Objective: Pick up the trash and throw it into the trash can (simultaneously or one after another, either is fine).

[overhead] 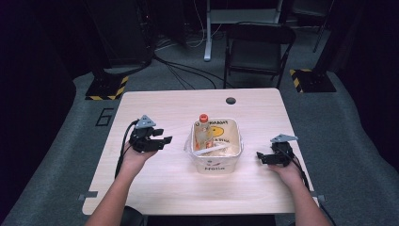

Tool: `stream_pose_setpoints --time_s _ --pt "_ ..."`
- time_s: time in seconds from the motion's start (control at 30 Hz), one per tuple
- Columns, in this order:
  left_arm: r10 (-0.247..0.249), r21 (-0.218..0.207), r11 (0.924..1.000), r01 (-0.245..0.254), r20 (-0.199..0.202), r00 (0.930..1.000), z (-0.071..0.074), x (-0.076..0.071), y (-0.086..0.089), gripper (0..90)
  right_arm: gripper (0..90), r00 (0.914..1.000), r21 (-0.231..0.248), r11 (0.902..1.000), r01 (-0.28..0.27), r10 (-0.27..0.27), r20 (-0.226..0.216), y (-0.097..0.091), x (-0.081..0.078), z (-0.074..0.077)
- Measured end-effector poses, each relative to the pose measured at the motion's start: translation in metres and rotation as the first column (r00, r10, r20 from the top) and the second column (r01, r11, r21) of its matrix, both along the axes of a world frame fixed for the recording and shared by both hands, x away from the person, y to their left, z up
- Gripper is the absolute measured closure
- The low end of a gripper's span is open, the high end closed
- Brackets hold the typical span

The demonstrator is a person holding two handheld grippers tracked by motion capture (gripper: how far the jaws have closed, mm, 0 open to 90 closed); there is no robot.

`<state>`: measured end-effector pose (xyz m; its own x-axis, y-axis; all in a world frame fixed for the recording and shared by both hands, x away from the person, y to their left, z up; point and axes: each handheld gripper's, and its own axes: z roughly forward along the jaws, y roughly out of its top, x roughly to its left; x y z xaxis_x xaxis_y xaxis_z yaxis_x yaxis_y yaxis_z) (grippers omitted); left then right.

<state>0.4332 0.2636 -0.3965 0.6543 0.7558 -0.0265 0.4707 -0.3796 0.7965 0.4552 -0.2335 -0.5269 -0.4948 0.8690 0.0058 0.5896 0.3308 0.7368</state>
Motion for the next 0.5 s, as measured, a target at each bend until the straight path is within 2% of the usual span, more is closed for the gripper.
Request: stream_pose_setpoints --time_s 0.1,0.5 --pt "0.028 -0.012 0.9995 -0.028 -0.005 0.9996 -0.006 -0.001 0.01 47.7 13.4 1.0 0.0 1.0 0.0 0.0 0.001 0.0 0.0 0.0" --pt "0.074 -0.027 0.9969 -0.074 -0.029 0.9969 -0.028 -0.004 0.033 47.5 13.4 1.0 0.002 1.0 -0.001 0.001 0.0 0.0 -0.001 0.0"
